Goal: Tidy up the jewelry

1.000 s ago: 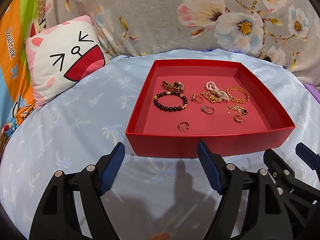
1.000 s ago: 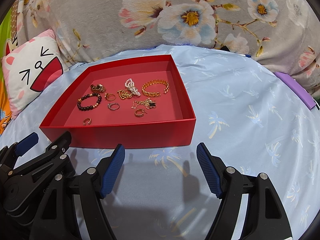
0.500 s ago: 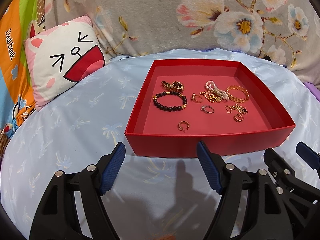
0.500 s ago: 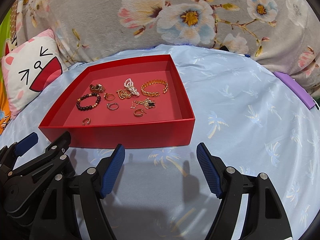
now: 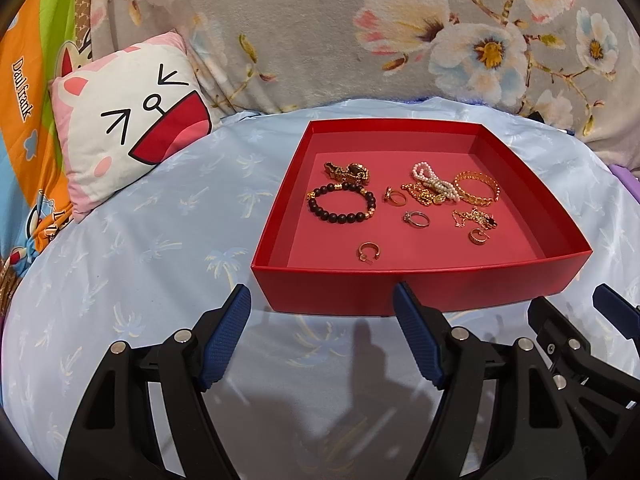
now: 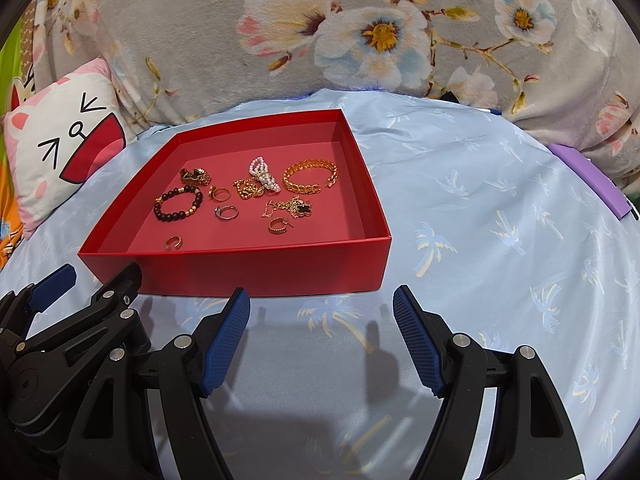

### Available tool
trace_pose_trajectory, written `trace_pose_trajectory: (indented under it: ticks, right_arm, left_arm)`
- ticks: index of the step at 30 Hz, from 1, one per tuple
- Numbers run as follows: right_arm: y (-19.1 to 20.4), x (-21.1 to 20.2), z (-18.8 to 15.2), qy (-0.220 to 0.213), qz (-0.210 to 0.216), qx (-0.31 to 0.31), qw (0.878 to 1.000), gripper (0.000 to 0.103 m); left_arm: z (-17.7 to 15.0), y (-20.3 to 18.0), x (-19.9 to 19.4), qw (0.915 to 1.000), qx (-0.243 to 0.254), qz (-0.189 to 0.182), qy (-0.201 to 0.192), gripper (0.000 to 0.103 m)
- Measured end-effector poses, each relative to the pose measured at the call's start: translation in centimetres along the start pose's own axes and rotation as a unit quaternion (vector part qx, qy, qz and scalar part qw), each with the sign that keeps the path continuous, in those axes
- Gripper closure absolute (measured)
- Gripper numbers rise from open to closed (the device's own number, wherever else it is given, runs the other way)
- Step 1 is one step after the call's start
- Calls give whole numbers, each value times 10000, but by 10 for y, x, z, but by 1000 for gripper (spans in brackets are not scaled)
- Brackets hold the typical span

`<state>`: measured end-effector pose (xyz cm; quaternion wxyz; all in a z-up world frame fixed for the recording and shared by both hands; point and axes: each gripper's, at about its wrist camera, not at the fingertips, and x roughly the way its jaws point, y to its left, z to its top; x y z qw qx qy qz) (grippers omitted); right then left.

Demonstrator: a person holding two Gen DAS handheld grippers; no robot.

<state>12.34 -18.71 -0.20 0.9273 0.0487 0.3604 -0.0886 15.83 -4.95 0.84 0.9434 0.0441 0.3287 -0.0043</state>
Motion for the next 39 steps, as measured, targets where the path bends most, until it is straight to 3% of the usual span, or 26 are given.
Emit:
trace_pose_trajectory:
  ticks: [39]
  right_arm:
    - [-2, 0, 0, -16, -105, -10, 9999, 30]
  left_arm:
    - [0, 2, 0, 10000, 24, 13, 12, 33]
